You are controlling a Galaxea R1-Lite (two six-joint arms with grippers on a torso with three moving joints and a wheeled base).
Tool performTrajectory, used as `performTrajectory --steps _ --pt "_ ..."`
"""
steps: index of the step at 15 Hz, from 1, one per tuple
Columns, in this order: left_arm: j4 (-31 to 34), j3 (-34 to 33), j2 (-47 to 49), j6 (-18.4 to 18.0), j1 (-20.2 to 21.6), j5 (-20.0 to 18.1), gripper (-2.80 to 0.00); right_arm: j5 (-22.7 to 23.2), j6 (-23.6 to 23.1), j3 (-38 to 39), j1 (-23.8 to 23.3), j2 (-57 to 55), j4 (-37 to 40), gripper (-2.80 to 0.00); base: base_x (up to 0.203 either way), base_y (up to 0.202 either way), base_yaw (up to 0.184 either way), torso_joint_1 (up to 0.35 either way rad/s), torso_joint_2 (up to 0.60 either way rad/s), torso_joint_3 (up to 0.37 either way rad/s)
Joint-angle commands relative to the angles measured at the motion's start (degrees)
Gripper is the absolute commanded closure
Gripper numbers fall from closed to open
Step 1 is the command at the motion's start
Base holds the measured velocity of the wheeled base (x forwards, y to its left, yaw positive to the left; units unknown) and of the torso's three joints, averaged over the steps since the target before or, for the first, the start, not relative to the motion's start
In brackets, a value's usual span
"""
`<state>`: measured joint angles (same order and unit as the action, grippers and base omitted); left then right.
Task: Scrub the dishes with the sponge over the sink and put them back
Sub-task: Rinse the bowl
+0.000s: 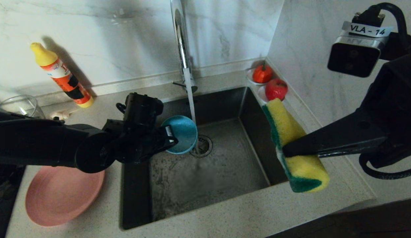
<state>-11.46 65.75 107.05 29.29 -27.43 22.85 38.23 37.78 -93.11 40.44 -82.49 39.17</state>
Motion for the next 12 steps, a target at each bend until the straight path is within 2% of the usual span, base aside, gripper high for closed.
performTrajectory --steps 1,7,12 --pt "0.09 1.61 1.66 0.2 1.59 0.11 0.0 0.27 0.19 0.04 0.17 -0.3 0.21 0.0 0.0 0.0 0.0 0.0 0.0 0.0" --pt "0.3 5.37 4.6 1.37 1.94 0.01 0.0 0.27 0.19 1.57 0.17 0.03 0.01 0.0 0.0 0.0 0.0 0.0 0.0 0.0" --pt "1.42 8.79 6.68 2.42 1.77 -0.16 0.0 0.27 0.28 4.52 -0.01 0.58 -4.08 0.0 0.0 0.0 0.0 0.0 0.0 0.0"
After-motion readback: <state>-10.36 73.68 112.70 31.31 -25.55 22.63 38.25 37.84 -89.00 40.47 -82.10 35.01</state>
